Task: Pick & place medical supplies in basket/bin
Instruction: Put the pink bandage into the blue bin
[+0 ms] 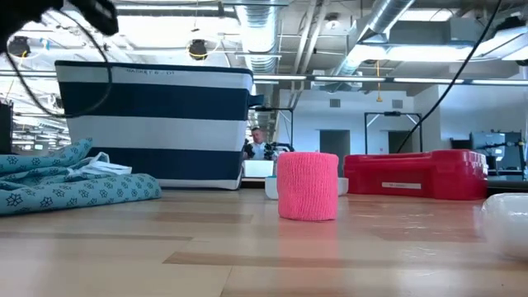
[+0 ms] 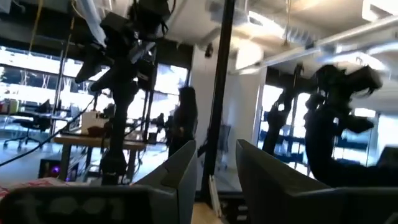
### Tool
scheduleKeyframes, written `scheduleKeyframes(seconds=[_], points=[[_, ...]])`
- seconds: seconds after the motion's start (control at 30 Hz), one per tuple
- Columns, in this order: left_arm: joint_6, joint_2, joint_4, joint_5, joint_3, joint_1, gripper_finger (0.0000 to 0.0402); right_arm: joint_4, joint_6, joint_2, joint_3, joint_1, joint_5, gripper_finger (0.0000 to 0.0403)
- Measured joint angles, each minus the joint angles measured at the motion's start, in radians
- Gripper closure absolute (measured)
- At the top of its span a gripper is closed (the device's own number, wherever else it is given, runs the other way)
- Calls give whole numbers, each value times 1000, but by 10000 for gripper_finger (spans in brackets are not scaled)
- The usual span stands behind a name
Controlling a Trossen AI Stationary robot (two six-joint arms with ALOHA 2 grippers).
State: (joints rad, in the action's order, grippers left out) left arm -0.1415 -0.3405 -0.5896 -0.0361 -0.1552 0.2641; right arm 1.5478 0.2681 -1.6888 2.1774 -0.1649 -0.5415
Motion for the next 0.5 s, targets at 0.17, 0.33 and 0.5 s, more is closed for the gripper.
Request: scheduleKeyframes(seconds=[0.17, 0.33, 0.5], points=[[70, -251, 82, 40, -195, 18, 301, 14, 24, 25, -88, -48, 4, 265], [83, -539, 300, 40, -469, 21, 301, 23, 152, 5, -149, -83, 3, 270], [80, -843, 496, 41, -719, 53, 301, 12, 237, -3, -219, -146, 50, 270]])
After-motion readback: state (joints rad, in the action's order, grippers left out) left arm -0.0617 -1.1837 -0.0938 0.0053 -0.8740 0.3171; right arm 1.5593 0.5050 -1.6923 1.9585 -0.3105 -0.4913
